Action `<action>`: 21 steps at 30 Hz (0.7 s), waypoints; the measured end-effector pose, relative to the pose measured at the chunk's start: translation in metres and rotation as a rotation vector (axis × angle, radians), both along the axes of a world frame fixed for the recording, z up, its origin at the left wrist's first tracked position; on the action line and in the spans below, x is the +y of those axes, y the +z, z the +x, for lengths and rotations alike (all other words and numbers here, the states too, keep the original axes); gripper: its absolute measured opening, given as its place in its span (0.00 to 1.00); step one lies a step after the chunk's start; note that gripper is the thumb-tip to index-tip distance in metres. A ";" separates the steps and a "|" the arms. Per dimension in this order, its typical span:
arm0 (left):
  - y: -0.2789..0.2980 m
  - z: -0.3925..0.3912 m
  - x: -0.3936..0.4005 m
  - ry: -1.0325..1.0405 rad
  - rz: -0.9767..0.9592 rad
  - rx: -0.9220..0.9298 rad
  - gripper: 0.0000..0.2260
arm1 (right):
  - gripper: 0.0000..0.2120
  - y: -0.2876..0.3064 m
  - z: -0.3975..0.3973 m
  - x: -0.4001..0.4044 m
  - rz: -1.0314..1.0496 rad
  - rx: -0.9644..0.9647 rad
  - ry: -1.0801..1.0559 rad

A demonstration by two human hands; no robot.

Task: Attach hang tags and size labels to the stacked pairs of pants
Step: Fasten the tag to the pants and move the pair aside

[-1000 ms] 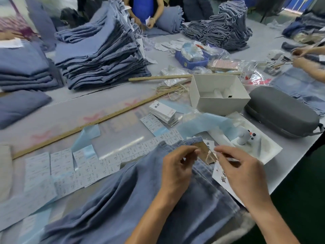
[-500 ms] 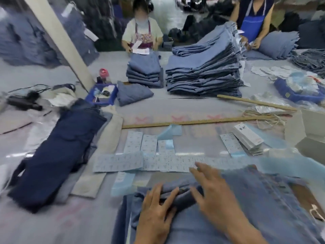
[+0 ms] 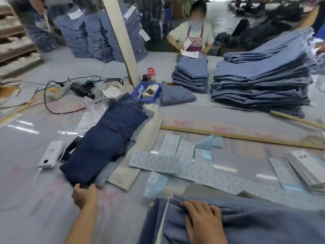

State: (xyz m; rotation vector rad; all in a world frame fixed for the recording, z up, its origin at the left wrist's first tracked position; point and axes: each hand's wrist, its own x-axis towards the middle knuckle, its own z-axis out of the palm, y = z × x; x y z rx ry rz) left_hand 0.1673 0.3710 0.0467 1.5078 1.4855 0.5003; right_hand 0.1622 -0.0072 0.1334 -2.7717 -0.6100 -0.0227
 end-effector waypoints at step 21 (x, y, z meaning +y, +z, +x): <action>0.026 0.059 0.111 0.194 -0.405 -0.280 0.36 | 0.19 -0.030 0.003 0.019 -0.161 -0.232 -0.014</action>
